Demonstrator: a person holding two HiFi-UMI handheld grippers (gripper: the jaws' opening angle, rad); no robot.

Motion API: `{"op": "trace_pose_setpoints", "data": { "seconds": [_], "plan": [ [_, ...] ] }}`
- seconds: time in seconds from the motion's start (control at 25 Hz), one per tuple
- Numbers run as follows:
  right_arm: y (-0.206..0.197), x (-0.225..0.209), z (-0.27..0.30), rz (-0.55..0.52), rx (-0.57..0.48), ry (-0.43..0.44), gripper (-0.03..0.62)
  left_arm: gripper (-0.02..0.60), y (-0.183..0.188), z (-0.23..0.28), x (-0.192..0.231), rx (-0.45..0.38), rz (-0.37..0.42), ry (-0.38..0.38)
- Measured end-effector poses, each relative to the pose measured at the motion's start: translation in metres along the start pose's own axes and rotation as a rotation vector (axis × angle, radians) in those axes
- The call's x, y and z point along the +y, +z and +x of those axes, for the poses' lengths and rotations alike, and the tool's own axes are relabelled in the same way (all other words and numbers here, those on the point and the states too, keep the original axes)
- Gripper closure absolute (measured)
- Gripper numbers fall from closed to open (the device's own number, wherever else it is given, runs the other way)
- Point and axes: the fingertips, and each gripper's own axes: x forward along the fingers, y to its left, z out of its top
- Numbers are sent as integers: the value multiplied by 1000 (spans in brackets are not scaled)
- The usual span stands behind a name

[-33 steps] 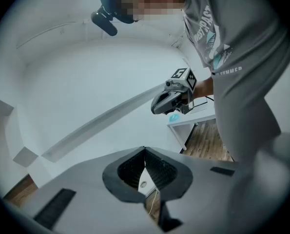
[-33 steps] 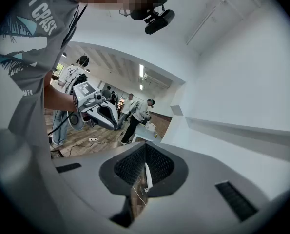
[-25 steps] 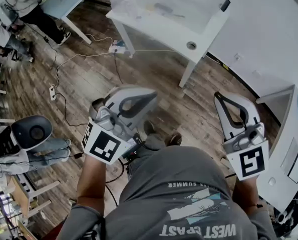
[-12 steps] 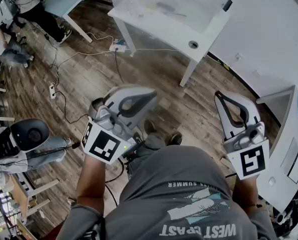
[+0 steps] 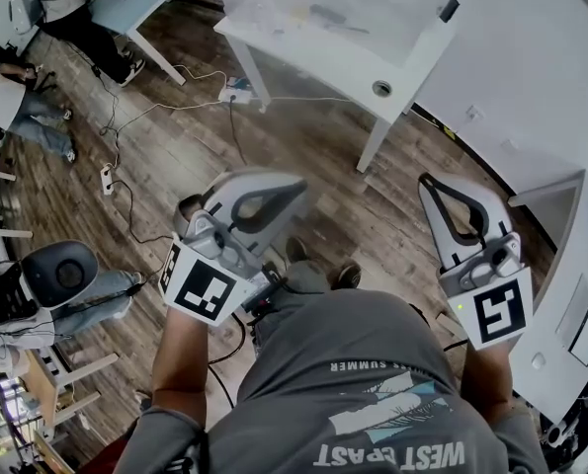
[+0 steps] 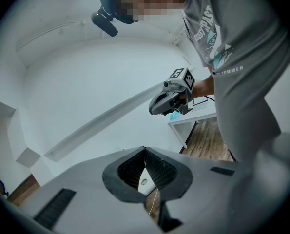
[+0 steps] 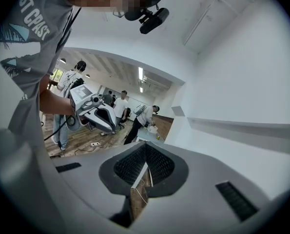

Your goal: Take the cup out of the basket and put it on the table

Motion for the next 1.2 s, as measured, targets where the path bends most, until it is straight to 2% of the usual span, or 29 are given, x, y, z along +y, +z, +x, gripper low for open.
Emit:
{"op": "trace_pose_setpoints", "data": {
  "seconds": [0.24,0.48,0.8,0.96,1.2],
  "plan": [
    [-9,-15,15,-44,55,-41,583,571,-3,8,15,-25,-5,-5],
    [-5,-32,51,-44,80,-81,583,571,-27,19,55,-55,2,-28],
    [10,-51,96,-73,107,-151,583,571,-45,28,108,-143,22,-71],
    [7,-61,102,-69,130,-178,582,571,-53,42,117,-162,23,-105],
    [-14,-91,106,-66,139,-163,582,571,-61,78,122,-149,3,-127]
  ]
}}
